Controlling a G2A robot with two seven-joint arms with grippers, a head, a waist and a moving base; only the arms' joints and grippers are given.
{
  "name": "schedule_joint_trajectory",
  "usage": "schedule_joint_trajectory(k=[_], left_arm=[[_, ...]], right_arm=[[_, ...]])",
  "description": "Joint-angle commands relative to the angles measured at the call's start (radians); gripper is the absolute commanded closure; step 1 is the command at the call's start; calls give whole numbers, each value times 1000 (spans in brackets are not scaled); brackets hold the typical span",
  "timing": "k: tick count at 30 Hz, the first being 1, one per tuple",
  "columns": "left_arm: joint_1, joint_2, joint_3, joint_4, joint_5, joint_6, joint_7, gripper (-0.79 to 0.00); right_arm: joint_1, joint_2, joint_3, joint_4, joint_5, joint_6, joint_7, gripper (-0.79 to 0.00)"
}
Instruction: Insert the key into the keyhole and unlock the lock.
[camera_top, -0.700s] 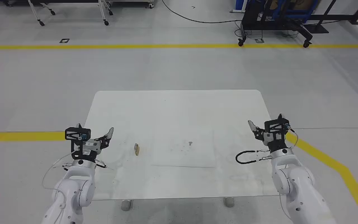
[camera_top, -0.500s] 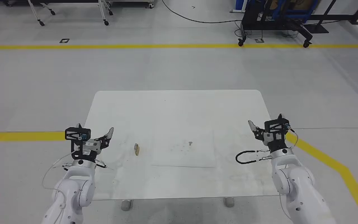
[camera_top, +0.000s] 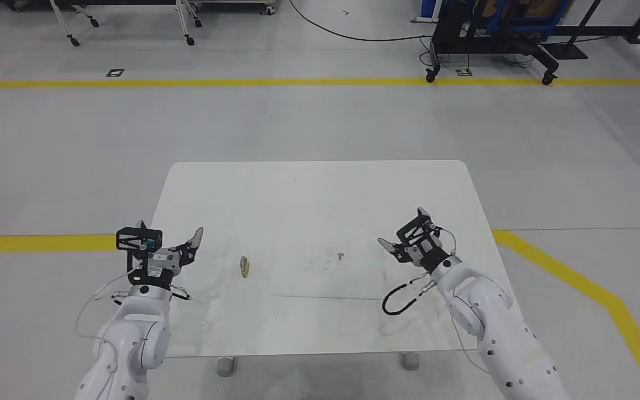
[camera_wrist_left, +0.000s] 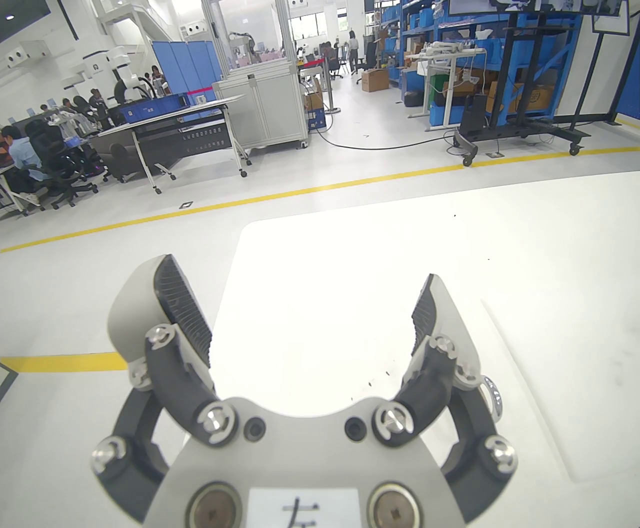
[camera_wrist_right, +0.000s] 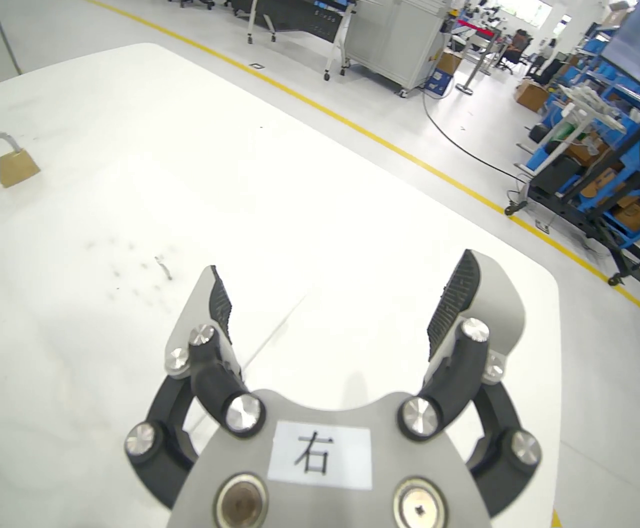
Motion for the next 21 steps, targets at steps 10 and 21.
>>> schedule_joint_trajectory(k=[10,21], left_arm=[[0,0,0,0,0,0,0,-785],[0,0,0,0,0,0,0,-785]], right_arm=[[86,-3,-82,80,99,-256,19,-785],[236,-8,-188,240,145,-519,80,-600]])
